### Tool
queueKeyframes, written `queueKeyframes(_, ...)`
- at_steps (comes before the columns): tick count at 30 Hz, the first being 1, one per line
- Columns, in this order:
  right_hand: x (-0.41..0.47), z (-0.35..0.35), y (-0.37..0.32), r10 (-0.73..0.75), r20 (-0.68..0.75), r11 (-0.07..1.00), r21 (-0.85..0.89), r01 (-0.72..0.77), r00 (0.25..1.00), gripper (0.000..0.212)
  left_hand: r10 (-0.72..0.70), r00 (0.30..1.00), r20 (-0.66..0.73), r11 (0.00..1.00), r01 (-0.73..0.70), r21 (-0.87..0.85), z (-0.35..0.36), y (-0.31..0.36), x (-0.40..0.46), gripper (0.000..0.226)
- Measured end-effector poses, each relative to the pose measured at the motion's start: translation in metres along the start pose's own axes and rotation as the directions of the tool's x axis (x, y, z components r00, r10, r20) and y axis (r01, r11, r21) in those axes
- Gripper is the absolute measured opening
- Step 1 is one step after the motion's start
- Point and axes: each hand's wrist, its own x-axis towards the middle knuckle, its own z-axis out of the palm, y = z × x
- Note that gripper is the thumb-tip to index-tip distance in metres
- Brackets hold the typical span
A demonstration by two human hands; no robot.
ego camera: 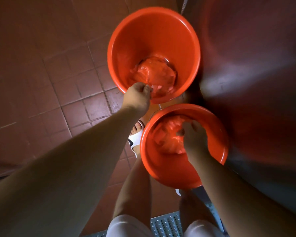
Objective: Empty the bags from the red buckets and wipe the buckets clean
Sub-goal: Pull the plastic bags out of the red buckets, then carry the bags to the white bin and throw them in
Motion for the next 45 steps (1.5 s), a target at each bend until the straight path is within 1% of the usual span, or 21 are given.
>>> queueKeyframes(2, -0.008, -0.014, -0.004, 0.05, -0.004, 0.996, 0.067, -0.05, 0.999, 0.02, 0.02, 1.0, -0.005, 1.0, -0.02, 0.024, -0.003, 0.01, -0.007, 0.028)
queueKeyframes(6, -0.033, -0.04, -0.008, 0.079, 0.023, 0.996, -0.04, -0.078, 0.997, 0.023, 0.073, 0.995, -0.074, 0.996, -0.076, -0.049, -0.018, 0.039, -0.026, 0.026)
queueKeyframes(9, -0.058, -0.059, -0.018, 0.119, 0.009, 0.993, -0.007, -0.119, 0.993, 0.024, 0.104, 0.985, -0.136, 0.985, -0.122, -0.126, -0.035, 0.066, -0.044, 0.027)
queueKeyframes(13, -0.089, -0.082, -0.051, 0.099, 0.083, 0.995, 0.017, -0.101, 0.992, 0.018, 0.123, 0.977, -0.172, 0.962, -0.16, -0.221, -0.06, 0.109, -0.068, 0.025)
queueKeyframes(15, -0.106, -0.097, -0.072, 0.104, 0.08, 0.992, 0.064, -0.109, 0.991, 0.015, 0.135, 0.973, -0.185, 0.952, -0.179, -0.249, -0.076, 0.132, -0.082, 0.025)
queueKeyframes(18, -0.135, -0.118, -0.102, 0.092, 0.082, 0.989, 0.106, -0.1, 0.992, 0.011, 0.153, 0.964, -0.218, 0.952, -0.203, -0.229, -0.099, 0.162, -0.109, 0.028)
queueKeyframes(22, -0.17, -0.144, -0.142, 0.042, 0.107, 0.993, 0.107, -0.054, 0.993, 0.01, 0.136, 0.961, -0.243, 0.947, -0.198, -0.253, -0.13, 0.196, -0.159, 0.028)
queueKeyframes(26, -0.204, -0.17, -0.18, -0.037, 0.174, 0.996, 0.082, 0.023, 0.984, 0.012, 0.129, 0.936, -0.328, 0.942, -0.219, -0.254, -0.164, 0.223, -0.224, 0.03)
queueKeyframes(29, -0.231, -0.192, -0.211, -0.073, 0.242, 0.995, 0.079, 0.055, 0.968, 0.015, 0.128, 0.912, -0.39, 0.964, -0.207, -0.168, -0.195, 0.235, -0.279, 0.037)
queueKeyframes(31, -0.253, -0.209, -0.234, -0.091, 0.303, 0.995, 0.064, 0.076, 0.949, 0.016, 0.116, 0.896, -0.429, 0.971, -0.194, -0.143, -0.219, 0.24, -0.319, 0.039)
queueKeyframes(33, -0.274, -0.226, -0.255, -0.148, 0.336, 0.989, 0.038, 0.144, 0.93, 0.015, 0.089, 0.898, -0.43, 0.976, -0.166, -0.144, -0.241, 0.245, -0.358, 0.035)
queueKeyframes(35, -0.3, -0.24, -0.278, -0.237, 0.336, 0.966, -0.019, 0.258, 0.912, 0.014, 0.06, 0.912, -0.405, 0.981, -0.128, -0.143, -0.26, 0.25, -0.394, 0.035)
queueKeyframes(38, -0.349, -0.254, -0.321, -0.35, 0.363, 0.91, -0.086, 0.405, 0.864, 0.015, 0.005, 0.93, -0.367, 0.949, -0.12, -0.291, -0.287, 0.255, -0.446, 0.045)
queueKeyframes(42, -0.413, -0.255, -0.37, -0.39, 0.499, 0.849, -0.129, 0.512, 0.774, 0.023, 0.004, 0.954, -0.299, 0.919, -0.121, -0.376, -0.316, 0.254, -0.507, 0.058)
queueKeyframes(43, -0.43, -0.253, -0.379, -0.393, 0.523, 0.839, -0.132, 0.527, 0.756, 0.024, -0.014, 0.962, -0.272, 0.888, -0.113, -0.446, -0.323, 0.251, -0.521, 0.062)
queueKeyframes(45, -0.462, -0.249, -0.397, -0.41, 0.538, 0.818, -0.14, 0.558, 0.737, 0.02, -0.056, 0.975, -0.215, 0.79, -0.088, -0.607, -0.336, 0.241, -0.545, 0.07)
